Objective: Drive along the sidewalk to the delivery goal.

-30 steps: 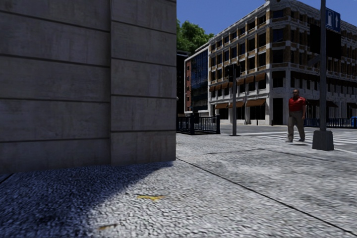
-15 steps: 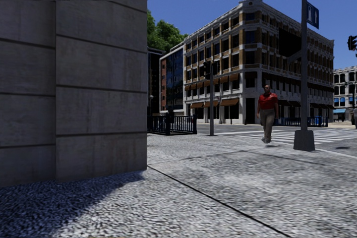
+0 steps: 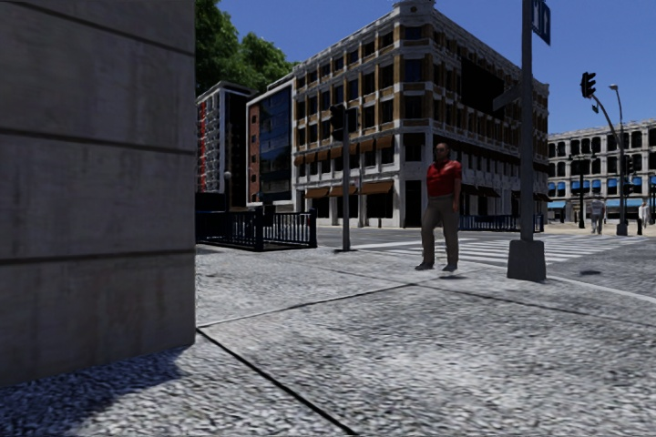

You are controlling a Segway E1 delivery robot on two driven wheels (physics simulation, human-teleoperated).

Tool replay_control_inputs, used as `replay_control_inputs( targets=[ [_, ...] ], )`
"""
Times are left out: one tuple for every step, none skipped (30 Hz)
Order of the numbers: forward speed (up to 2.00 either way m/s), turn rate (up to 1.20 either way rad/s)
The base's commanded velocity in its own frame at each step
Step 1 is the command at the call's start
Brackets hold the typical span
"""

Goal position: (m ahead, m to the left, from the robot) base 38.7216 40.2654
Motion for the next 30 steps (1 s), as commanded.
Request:
replay_control_inputs(
  targets=[
    [1.20, -0.49],
    [1.15, -0.51],
    [1.14, -0.52],
    [1.14, -0.52],
    [1.14, -0.53],
    [1.14, -0.55],
    [1.14, -0.58],
    [1.14, -0.58],
    [1.14, -0.59],
    [1.14, -0.59],
    [1.14, -0.60],
    [1.14, -0.60],
    [1.14, -0.60],
    [1.14, -0.60],
    [1.15, -0.60],
    [1.15, -0.60],
    [1.15, -0.60],
    [1.15, -0.60],
    [1.16, -0.60],
    [1.18, -0.60],
    [1.18, -0.60],
    [1.19, -0.60],
    [1.19, -0.60],
    [1.20, -0.60],
    [1.20, -0.60],
    [1.20, -0.60],
    [1.20, -0.60],
    [1.20, -0.60],
    [1.20, -0.60],
    [1.20, -0.60]
  ],
)
